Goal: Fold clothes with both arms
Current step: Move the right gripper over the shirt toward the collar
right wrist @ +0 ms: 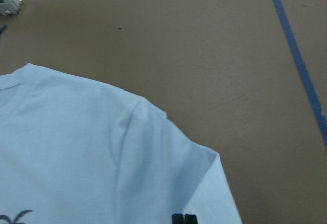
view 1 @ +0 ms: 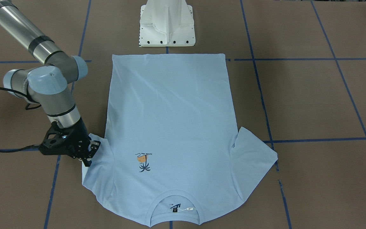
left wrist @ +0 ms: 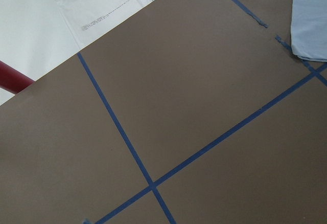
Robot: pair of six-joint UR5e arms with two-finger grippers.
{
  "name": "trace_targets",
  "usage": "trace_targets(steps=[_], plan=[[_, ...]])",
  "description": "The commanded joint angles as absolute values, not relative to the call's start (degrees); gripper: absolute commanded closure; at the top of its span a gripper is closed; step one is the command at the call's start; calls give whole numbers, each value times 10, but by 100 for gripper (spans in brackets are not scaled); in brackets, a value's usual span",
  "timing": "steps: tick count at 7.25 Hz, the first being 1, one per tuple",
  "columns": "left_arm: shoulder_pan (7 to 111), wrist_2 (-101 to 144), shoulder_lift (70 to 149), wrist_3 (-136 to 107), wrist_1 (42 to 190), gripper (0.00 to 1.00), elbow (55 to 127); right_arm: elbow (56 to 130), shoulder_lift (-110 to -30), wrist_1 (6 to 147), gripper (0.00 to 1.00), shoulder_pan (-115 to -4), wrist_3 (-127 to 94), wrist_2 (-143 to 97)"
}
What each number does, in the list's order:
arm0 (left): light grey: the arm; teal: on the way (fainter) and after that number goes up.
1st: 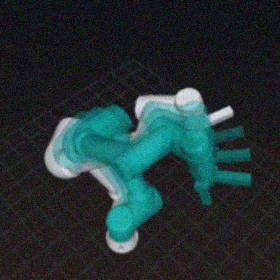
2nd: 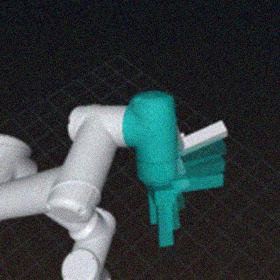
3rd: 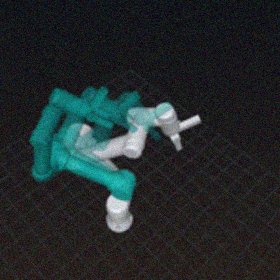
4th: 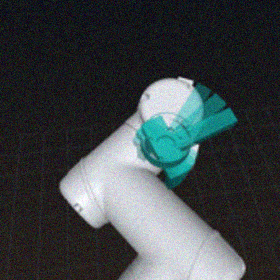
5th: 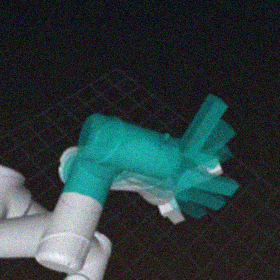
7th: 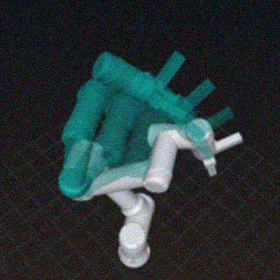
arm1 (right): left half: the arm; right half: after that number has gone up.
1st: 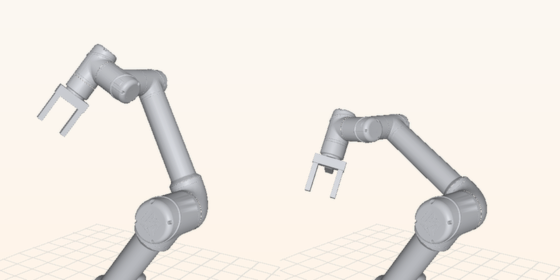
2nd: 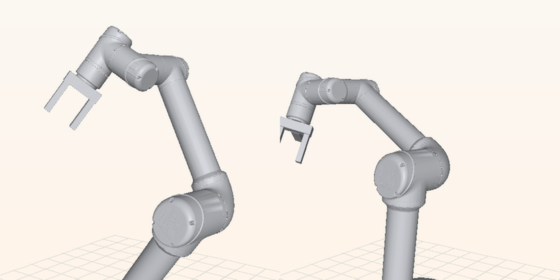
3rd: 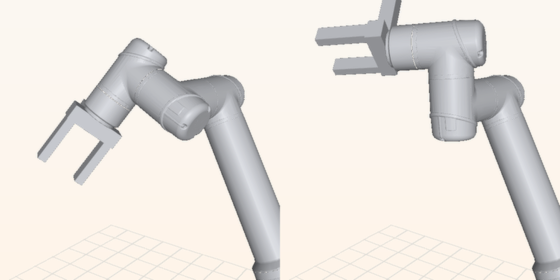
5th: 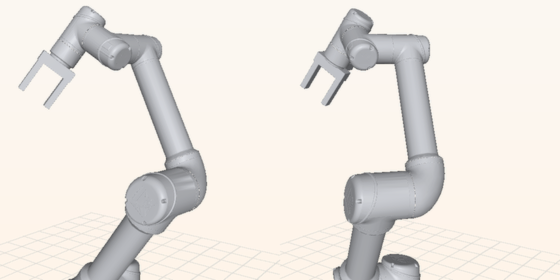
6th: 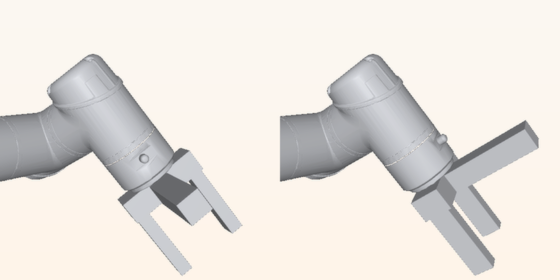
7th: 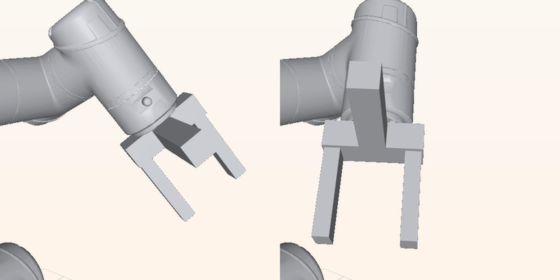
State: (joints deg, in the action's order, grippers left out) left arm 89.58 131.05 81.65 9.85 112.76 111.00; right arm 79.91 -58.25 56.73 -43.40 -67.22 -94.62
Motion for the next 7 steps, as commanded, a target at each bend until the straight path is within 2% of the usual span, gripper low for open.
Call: trace_targets(steps=[1,4,5,6,7], plan=[[896,1310,817,98,1128,0,1110,799,-513,638,100,-375,-748,-867],[896,1310,817,98,1128,0,1110,717,-448,647,100,-359,-759,-835],[896,1310,817,97,1128,0,1110,711,-443,646,82,-359,-759,-835],[896,1310,818,97,1128,0,1109,704,-439,647,5,-356,-758,-835],[896,1310,822,97,1128,0,1109,698,-434,647,0,-356,-762,-837]])
